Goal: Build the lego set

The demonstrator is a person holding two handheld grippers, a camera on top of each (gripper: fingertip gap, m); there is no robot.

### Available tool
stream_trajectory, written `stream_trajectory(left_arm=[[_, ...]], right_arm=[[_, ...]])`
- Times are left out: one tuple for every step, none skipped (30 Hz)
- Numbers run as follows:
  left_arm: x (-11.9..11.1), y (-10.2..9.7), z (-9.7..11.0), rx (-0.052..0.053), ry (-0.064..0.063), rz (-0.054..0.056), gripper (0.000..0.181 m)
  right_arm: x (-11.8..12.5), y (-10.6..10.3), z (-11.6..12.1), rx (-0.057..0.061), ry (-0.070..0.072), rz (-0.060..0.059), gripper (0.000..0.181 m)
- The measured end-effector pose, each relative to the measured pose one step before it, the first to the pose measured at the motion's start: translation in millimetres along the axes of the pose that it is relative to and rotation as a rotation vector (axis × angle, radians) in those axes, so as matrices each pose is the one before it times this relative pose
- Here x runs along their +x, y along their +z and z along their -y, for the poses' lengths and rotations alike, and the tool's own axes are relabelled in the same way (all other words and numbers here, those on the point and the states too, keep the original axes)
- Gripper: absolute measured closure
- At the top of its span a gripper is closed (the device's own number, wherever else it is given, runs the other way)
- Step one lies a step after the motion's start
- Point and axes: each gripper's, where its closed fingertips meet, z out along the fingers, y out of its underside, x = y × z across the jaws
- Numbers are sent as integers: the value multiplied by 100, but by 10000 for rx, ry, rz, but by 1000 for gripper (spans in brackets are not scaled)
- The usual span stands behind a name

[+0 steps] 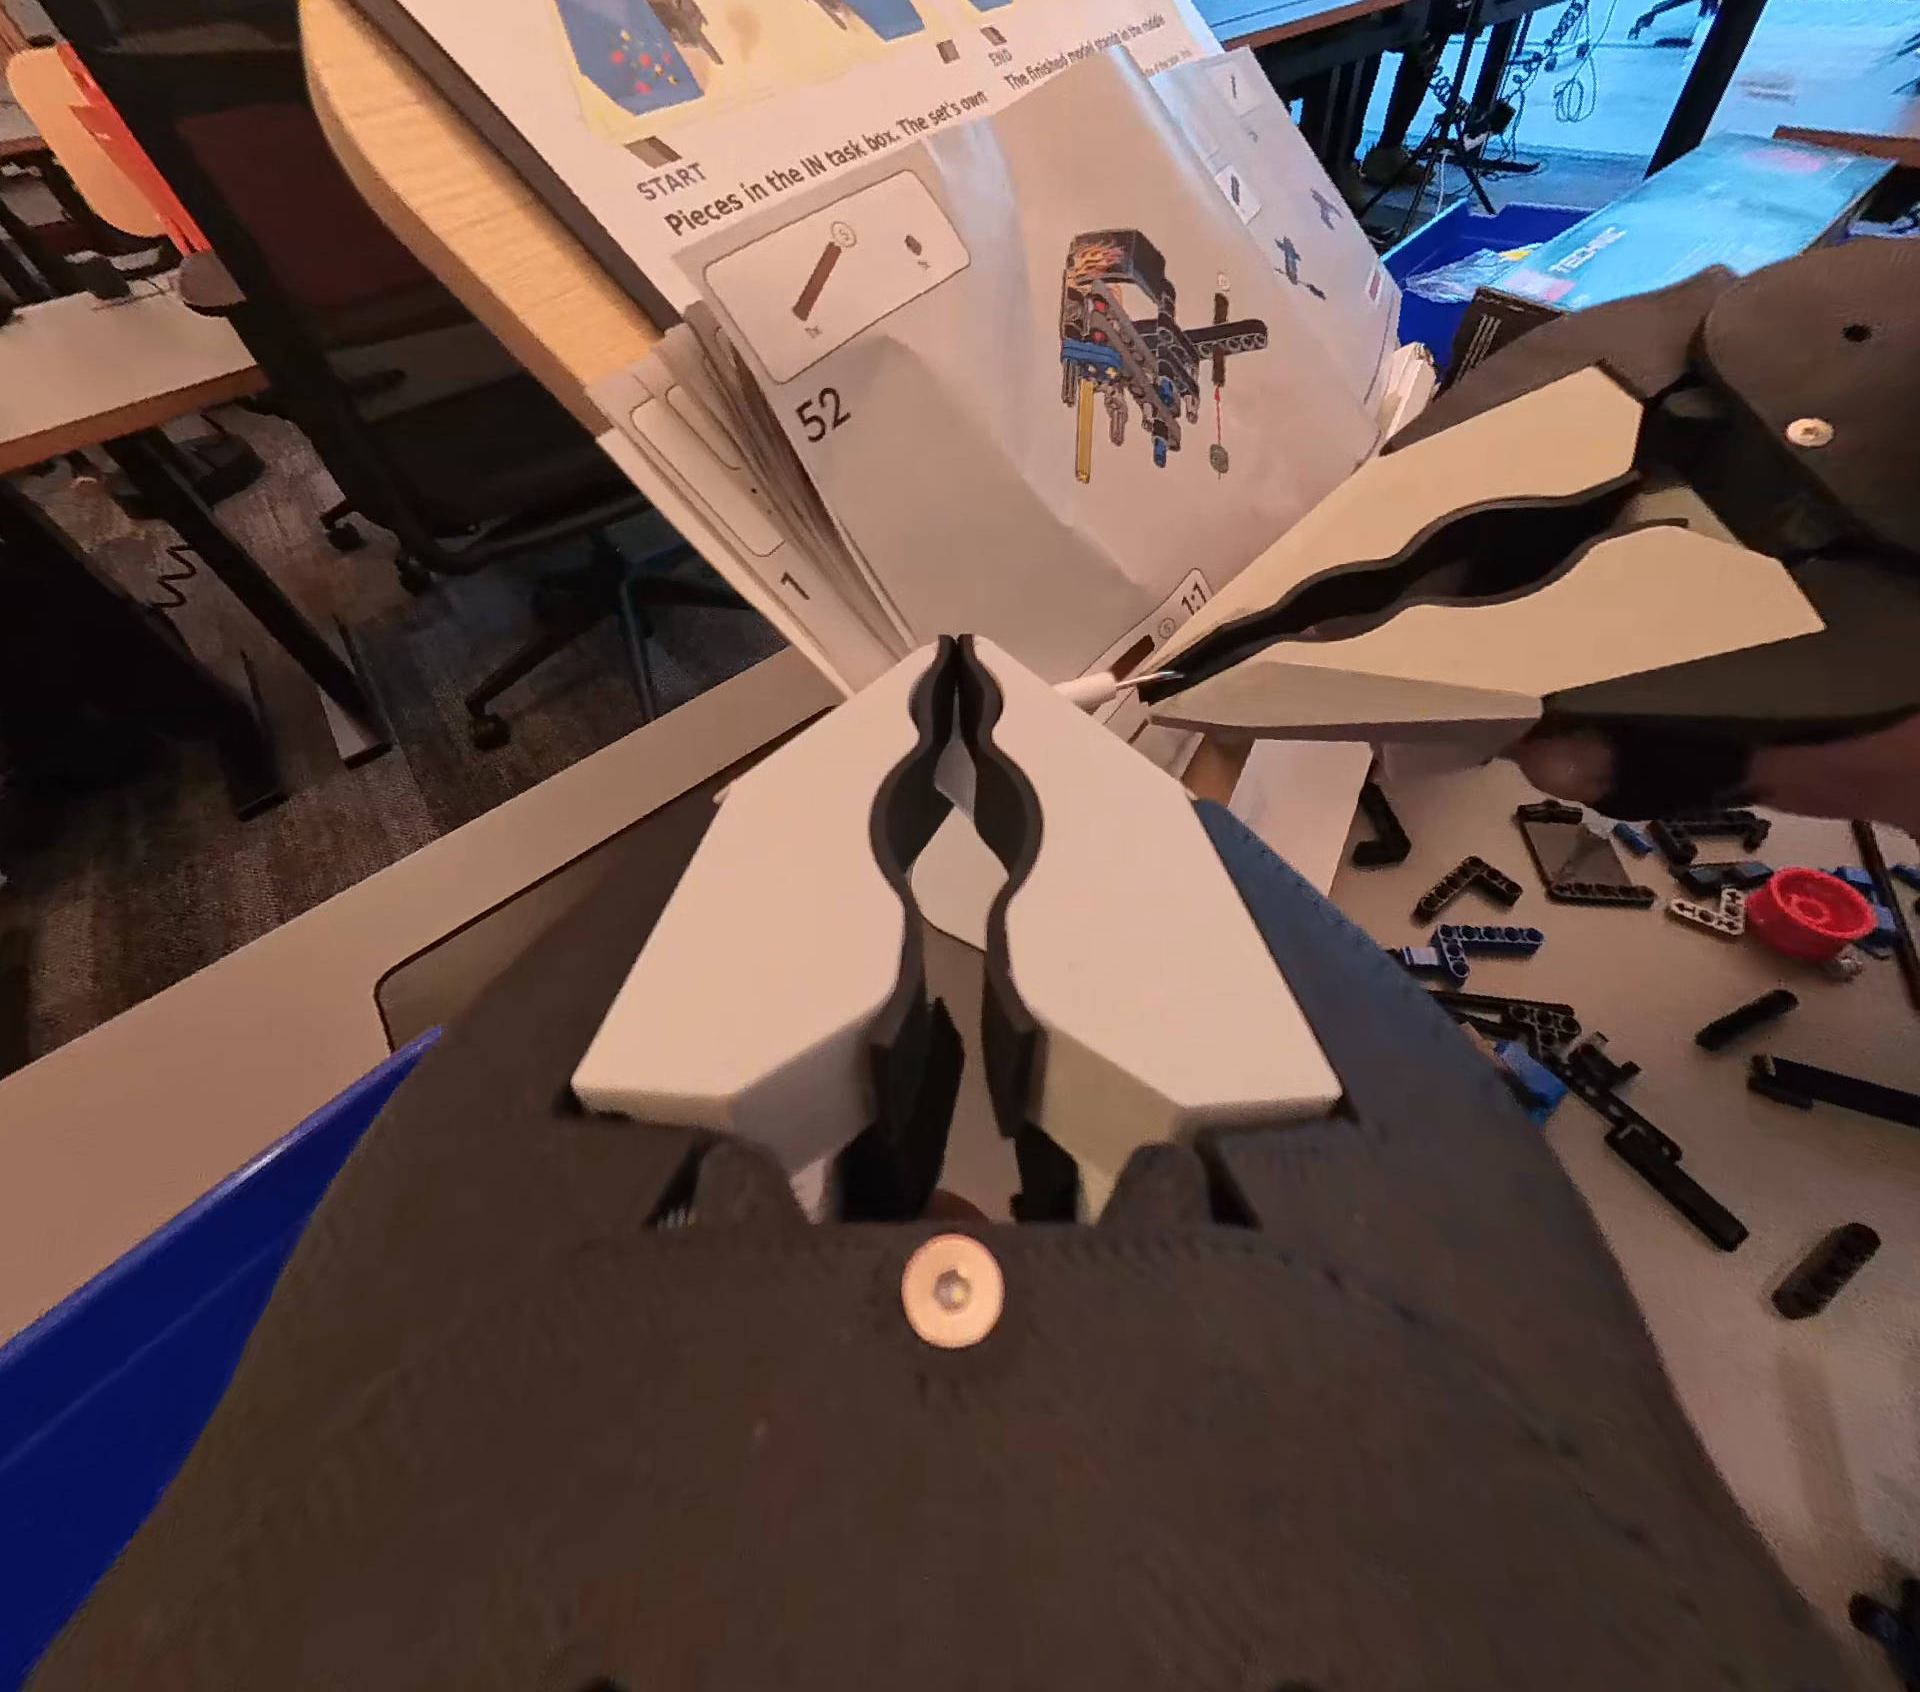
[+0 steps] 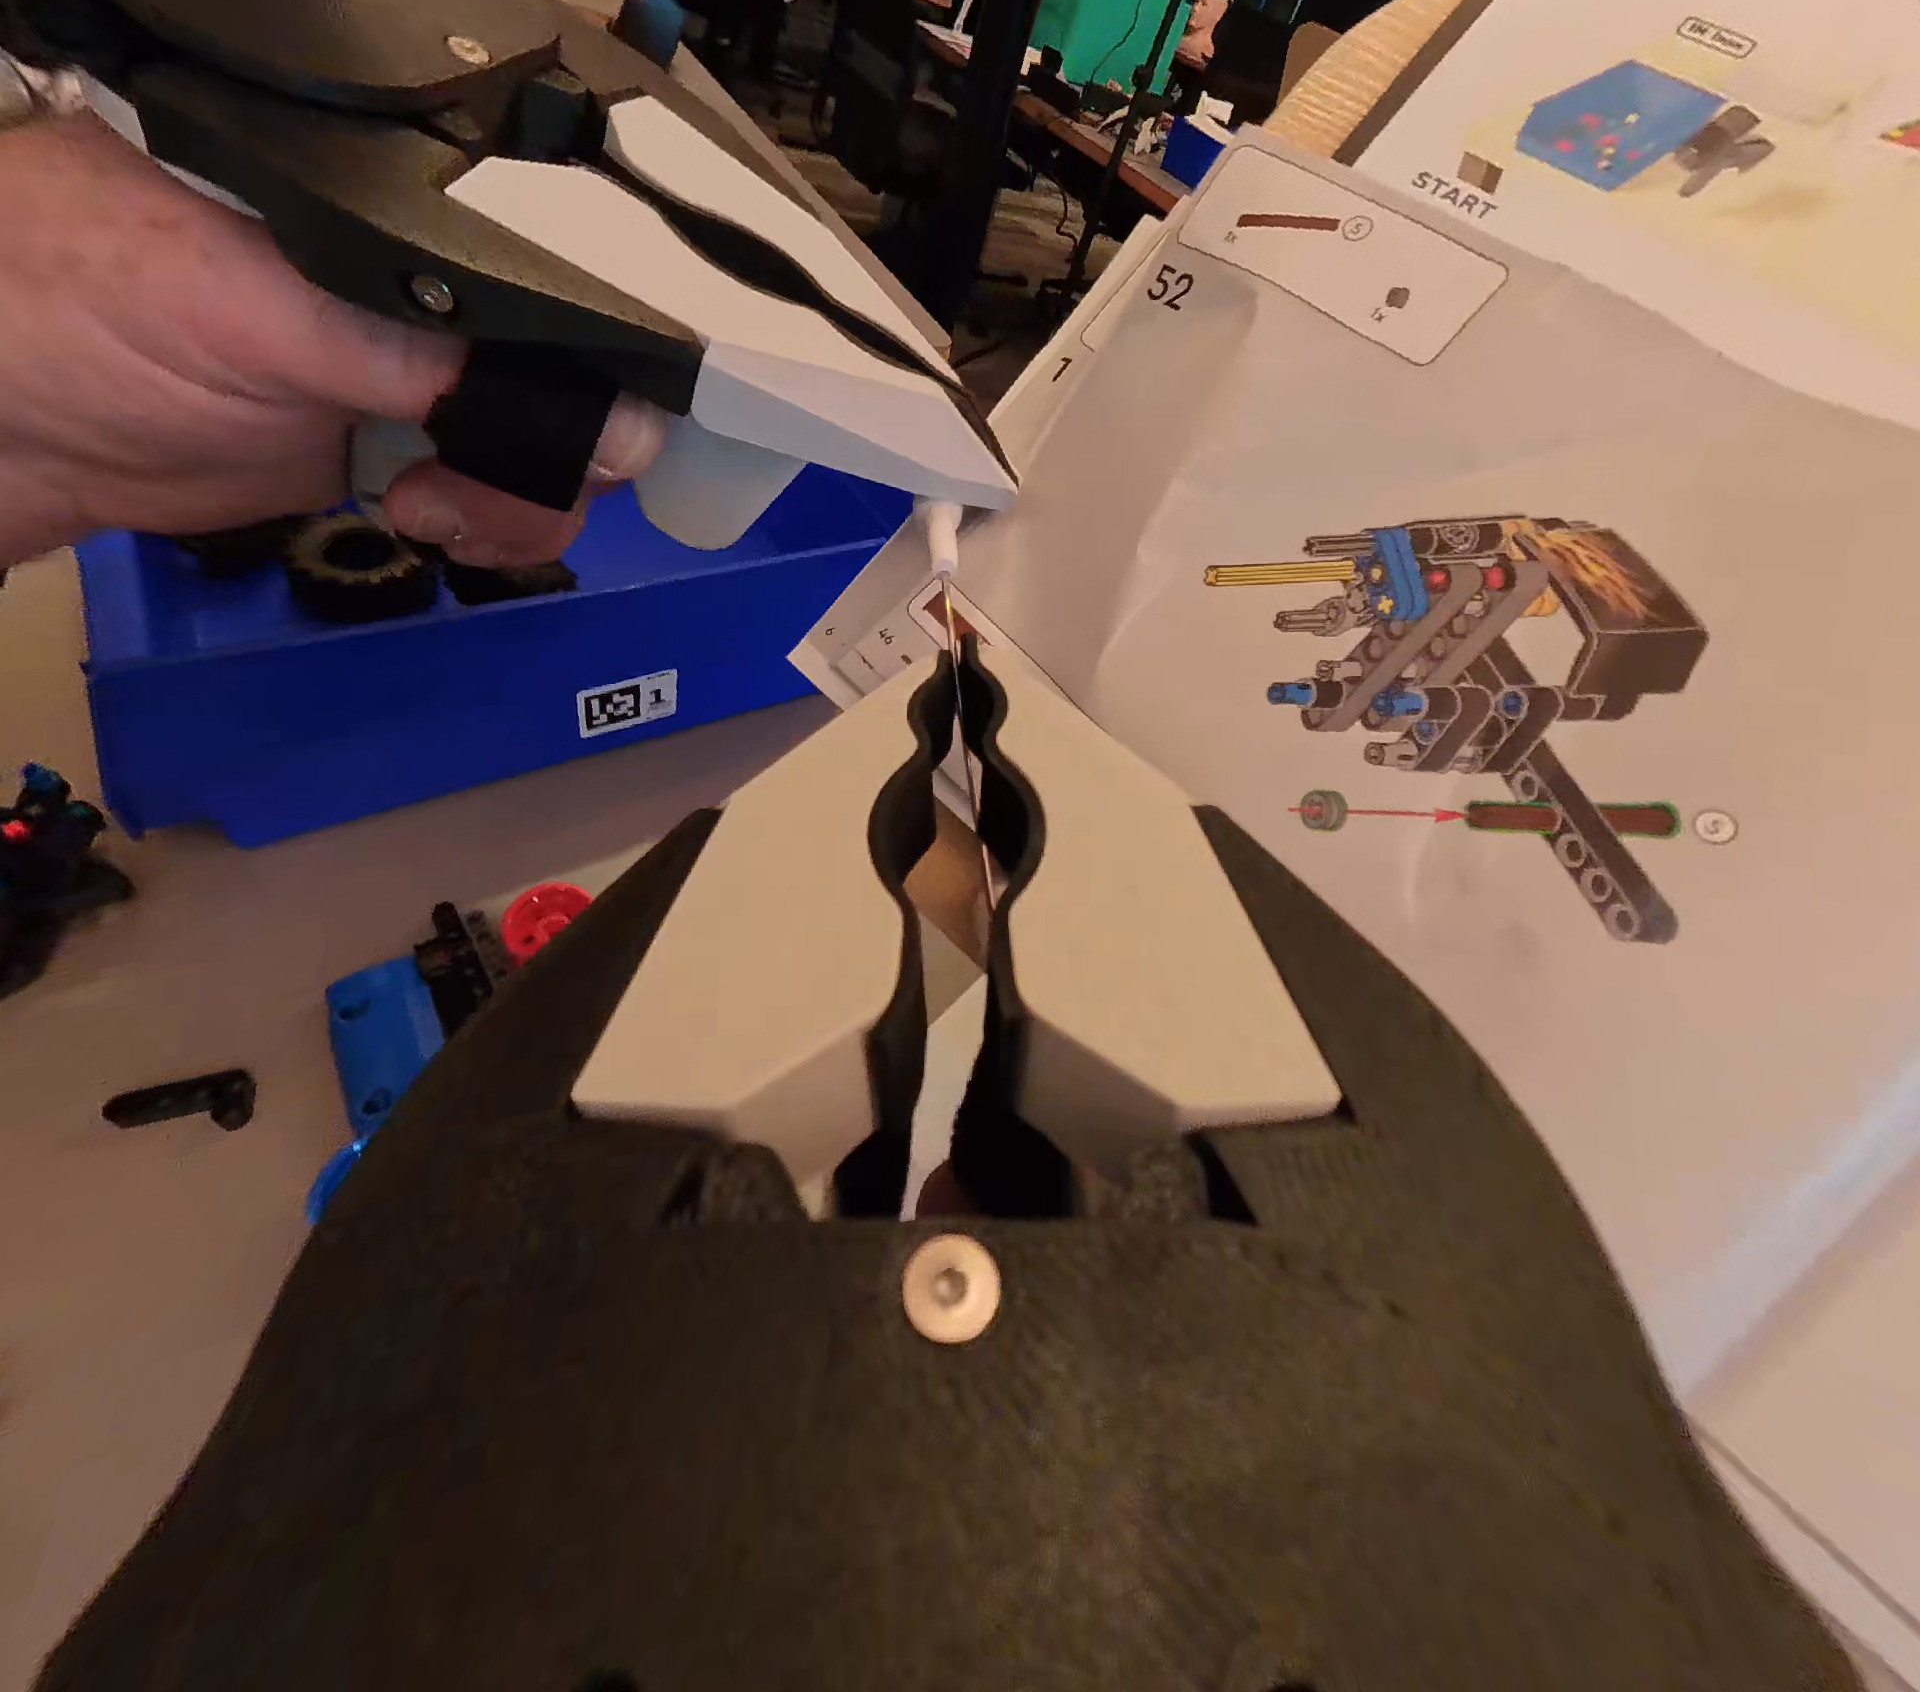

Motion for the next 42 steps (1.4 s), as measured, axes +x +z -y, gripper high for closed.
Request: stream_trajectory(left_arm=[[-95, -101, 88, 51, -94, 24, 181], [-141, -150, 155, 94, -163, 10, 181], [-345, -147, 19, 27, -176, 104, 181], [-134, -62, -301, -132, -20, -20, 181], [182, -102, 68, 123, -49, -121, 181], [247, -135, 221, 178, -56, -73, 181], [115, -193, 401, 191, 51, 90, 181], [44, -132, 326, 62, 111, 126, 181], [-8, -42, 161, -24, 128, 99, 181], [-74, 84, -124, -144, 59, 55, 181], [-147, 74, -108, -79, 23, 77, 181], [-52, -14, 101, 60, 51, 71, 181], [226, -84, 284, 116, 56, -45, 181], [407, -115, 405, 131, 80, -90, 181], [346, -91, 477, 95, 137, -23, 181], [214, -99, 584, 107, 227, 97, 181], [200, -90, 629, 95, 275, 97, 181], [244, -36, 530, 18, 237, 38, 181], [283, 52, 398, -40, 190, -33, 181], [336, 122, 316, -73, 183, -88, 181], [434, 225, 324, -65, 357, -108, 181], [194, 367, 314, -114, 511, 58, 181], [38, 531, 421, -118, 430, 111, 181], [279, 689, 610, -69, 289, -101, 181], [529, 813, 551, -122, 371, -276, 181], [-6, 952, -32, -437, 427, -28, 181], [-372, 1018, -764, -764, 358, 80, 181], [-295, 877, -865, -691, 198, -9, 181], [-210, 617, -618, -412, -19, -50, 181], [-150, 424, -731, -403, -104, -83, 181], [-284, 217, -750, -307, -5, 45, 181], [-459, 7, -451, -35, -123, 121, 181], [-242, -146, -74, 235, -477, -129, 181], [-21, -159, -51, 227, -649, -332, 181], [-142, -214, -46, 214, -520, -221, 181], [-332, -258, -38, 204, -328, -37, 181], [-199, -240, -128, 137, -272, -87, 181], [-35, -176, -145, 96, -280, -152, 181], [-17, -141, -140, 65, -219, -105, 181], [-88, -146, -110, 45, -146, -7, 181], [-36, -143, -59, 48, -102, 6, 181], [-21, -183, -29, 32, 40, 108, 181]], right_arm=[[27, -31, 26, 73, 105, -5, 181], [64, -52, 47, 72, 47, -72, 181], [289, -143, 200, 186, 143, -183, 181], [493, -207, 252, 228, 131, -239, 181], [363, -124, 80, 78, 106, -92, 181], [284, -87, 47, 18, 221, -36, 181], [305, -65, 69, 34, 201, -116, 181], [219, -57, 63, 87, 128, -99, 181], [118, -51, 52, 90, 163, -45, 181], [124, -58, 43, 65, 229, -36, 181], [63, -22, 14, 16, 134, -32, 181], [-21, 22, -59, -66, -75, -42, 181], [-55, 62, -84, -128, -180, -58, 181], [-79, 98, -93, -168, -294, -69, 181], [-111, 123, -110, -178, -484, -106, 181], [-126, 86, -107, -147, -493, -111, 181], [-113, 53, -106, -138, -247, -38, 181], [-46, -9, -100, -124, -14, 55, 181], [76, -146, 28, 1, 82, 44, 181], [185, -274, 156, 105, 64, -2, 180], [107, -262, 54, 28, -20, 22, 177], [-32, -199, 25, -14, -154, 37, 177], [-84, -73, 2, -13, -279, -31, 181], [-65, 22, -39, -37, -271, -77, 181], [-90, 64, -9, -28, -152, -5, 181], [-74, 18, 18, -18, -30, 61, 181], [-13, -50, 28, -5, -9, 51, 181], [-32, -84, 41, 28, -69, 37, 181], [-60, -76, 45, 69, -88, 37, 181], [-39, -107, 65, 114, -40, 14, 181], [23, -138, 82, 136, 32, 2, 181], [9, -134, 90, 149, 113, 52, 181], [73, -117, 84, 154, 198, 43, 181], [274, -104, 11, 119, 288, -33, 181], [348, -70, -54, 83, 372, -45, 181], [398, -42, -75, 59, 403, -58, 181], [480, -34, -102, 39, 320, -121, 181], [464, -17, -164, 13, 230, -114, 181], [292, 12, -120, 3, 222, -24, 181], [79, 30, -47, -50, 118, 20, 181], [-60, 32, -11, -159, -106, 8, 181], [-18, -95, 82, -182, -236, -33, 181]])
